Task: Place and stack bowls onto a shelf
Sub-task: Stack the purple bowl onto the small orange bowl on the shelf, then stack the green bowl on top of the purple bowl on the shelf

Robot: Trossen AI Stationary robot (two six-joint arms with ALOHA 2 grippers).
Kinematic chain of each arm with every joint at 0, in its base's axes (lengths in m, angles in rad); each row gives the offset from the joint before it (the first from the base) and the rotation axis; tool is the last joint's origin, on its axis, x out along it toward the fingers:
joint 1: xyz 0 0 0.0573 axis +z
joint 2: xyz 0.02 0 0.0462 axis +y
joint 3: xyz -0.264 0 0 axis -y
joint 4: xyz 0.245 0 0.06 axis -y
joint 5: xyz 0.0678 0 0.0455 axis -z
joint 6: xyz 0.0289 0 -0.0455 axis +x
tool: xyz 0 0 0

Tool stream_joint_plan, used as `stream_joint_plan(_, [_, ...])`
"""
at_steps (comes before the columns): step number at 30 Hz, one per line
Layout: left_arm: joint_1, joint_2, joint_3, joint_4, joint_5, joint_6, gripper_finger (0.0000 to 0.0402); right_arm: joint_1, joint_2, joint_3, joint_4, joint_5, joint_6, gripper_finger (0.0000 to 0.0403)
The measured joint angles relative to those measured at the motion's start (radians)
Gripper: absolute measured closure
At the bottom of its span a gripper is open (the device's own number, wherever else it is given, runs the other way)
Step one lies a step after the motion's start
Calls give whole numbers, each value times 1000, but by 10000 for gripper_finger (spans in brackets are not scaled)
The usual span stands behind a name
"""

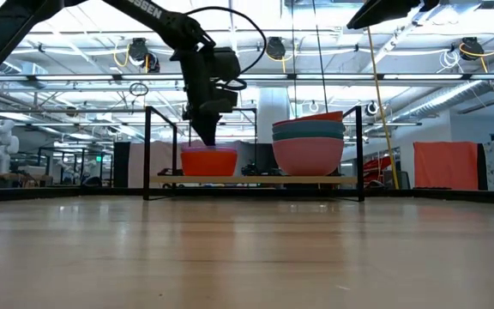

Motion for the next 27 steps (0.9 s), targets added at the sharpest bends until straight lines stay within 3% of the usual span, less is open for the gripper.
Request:
stream_joint_plan(6, [-3,0,12,-36,0,2,361,0,0,0,6,55,2,277])
stream_joint_plan(10, [-37,0,85,-198,-2,-28,360,0,0,0,4,155,3,277])
stream_joint_plan(14, [-116,0,183,-424,0,-78,360,0,0,0,3,154,4,277])
stream_joint_plan(18, [-213,0,258,-601,0,-217,360,0,0,0,3,151,32,277])
stream_joint_plan(23, [-342,-45,252,-602,0,-363,360,3,0,0,2,151,55,277])
stream_joint_plan(27, [-434,-83,230,-600,0,-575,360,15,0,0,2,149,56,277])
